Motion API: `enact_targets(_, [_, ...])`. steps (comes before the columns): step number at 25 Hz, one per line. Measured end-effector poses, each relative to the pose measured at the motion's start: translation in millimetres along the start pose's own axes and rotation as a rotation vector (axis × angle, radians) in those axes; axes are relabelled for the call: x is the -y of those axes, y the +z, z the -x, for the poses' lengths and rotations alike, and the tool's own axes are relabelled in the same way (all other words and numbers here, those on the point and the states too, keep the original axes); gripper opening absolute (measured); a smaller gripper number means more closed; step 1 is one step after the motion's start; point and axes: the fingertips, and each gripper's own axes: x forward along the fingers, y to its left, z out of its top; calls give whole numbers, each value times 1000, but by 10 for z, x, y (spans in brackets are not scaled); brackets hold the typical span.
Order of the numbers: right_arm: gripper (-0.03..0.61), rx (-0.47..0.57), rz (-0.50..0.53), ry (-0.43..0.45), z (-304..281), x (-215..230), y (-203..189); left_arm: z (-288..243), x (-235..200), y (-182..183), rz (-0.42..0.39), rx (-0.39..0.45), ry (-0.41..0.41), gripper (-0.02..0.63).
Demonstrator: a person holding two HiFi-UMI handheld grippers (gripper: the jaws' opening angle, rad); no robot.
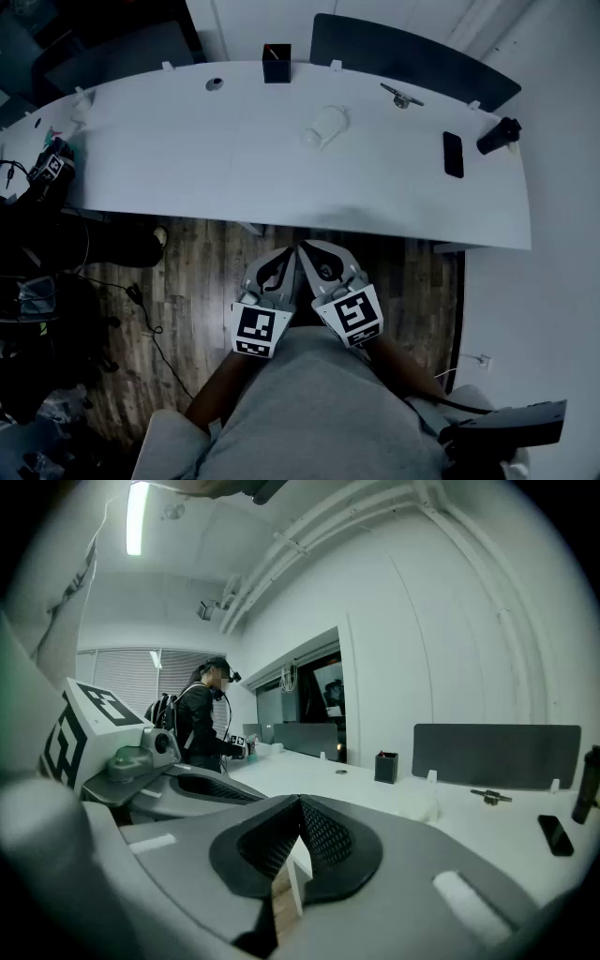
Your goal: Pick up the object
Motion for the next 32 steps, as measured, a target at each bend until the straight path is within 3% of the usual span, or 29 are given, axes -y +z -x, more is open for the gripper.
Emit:
enact_targets(7, [2,-8,-5,23,-193,490,192,-436,-163,233,16,-24,26,1])
enact_targets(16, [2,-27,-78,5,-196,1217,95,-1156,-6,272,5,-129,-28,0])
enact_targets(21, [2,-70,97,-29,-152,1583,-64,-1488,236,231,4,-172,-71,1])
enact_targets(26, [2,-79,-28,-7,-196,1799,-160,-1618,252,207,-2,-207,-83,2])
enact_targets(32, [2,-117,-46,-8,-412,1913,-221,-1741,-37,141,22,-232,-61,2])
